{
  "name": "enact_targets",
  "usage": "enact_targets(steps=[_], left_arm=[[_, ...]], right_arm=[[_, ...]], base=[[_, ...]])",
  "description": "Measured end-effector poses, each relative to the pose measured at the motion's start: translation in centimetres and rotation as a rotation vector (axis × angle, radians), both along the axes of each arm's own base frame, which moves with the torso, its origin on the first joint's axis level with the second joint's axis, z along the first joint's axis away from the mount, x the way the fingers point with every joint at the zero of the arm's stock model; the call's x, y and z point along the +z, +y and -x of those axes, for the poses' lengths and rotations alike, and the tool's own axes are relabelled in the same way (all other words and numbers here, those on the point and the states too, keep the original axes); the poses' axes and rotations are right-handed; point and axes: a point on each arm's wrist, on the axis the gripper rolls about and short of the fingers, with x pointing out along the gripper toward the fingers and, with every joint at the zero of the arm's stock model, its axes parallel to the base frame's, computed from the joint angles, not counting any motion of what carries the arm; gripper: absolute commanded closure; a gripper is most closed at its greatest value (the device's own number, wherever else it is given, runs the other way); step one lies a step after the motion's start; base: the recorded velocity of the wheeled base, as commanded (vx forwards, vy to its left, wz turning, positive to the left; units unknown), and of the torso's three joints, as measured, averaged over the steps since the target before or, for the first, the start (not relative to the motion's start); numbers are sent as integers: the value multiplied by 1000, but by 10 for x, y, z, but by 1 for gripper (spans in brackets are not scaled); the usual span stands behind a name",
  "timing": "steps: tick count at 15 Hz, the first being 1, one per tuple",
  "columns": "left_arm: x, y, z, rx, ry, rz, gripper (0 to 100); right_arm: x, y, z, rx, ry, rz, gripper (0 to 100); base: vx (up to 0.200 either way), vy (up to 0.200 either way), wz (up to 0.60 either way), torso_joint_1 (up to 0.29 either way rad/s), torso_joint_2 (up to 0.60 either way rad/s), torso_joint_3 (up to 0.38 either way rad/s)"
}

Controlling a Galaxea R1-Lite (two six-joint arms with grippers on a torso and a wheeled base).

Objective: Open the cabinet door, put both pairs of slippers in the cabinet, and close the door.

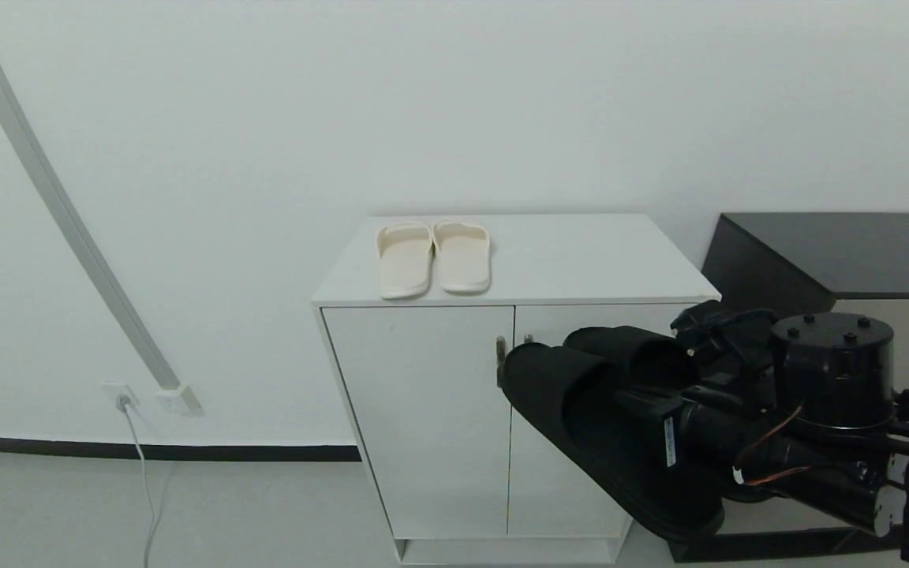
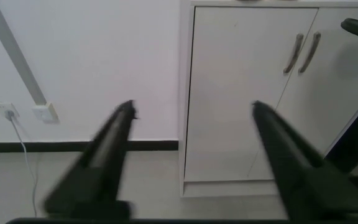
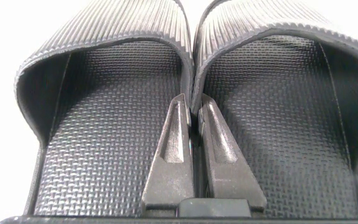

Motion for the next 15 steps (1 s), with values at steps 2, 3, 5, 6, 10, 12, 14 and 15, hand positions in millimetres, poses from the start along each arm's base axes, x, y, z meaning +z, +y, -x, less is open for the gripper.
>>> enact_targets(steps=[2, 3, 5, 6, 10, 12, 14, 15], left_arm=[[0, 0, 0, 1, -1, 0, 0], [0, 0, 0, 1, 0, 0, 0], [0, 0, 0, 0, -1, 0, 0], [0, 0, 0, 0, -1, 0, 0], [0, 0, 0, 1, -1, 0, 0], [0, 0, 0, 0, -1, -1, 0], [0, 0, 0, 0, -1, -2, 0], [0, 0, 0, 1, 0, -1, 0]], right_arm=[[0, 0, 0, 3, -1, 4, 100], [-1, 0, 1, 5, -3, 8, 100], [-1, 0, 1, 7, -4, 10, 100], [-1, 1, 1, 8, -4, 10, 100], [-1, 0, 1, 8, -2, 11, 100], [-1, 1, 1, 8, -3, 11, 100], [-1, 1, 1, 8, -3, 11, 100], [-1, 1, 1, 8, -2, 11, 100]], base=[[0, 0, 0, -222, 542, 325], [0, 0, 0, -198, 525, 320], [0, 0, 0, -198, 515, 330], [0, 0, 0, -198, 515, 330], [0, 0, 0, -166, 495, 321], [0, 0, 0, -149, 481, 325], [0, 0, 0, -134, 466, 339], [0, 0, 0, -119, 461, 349]])
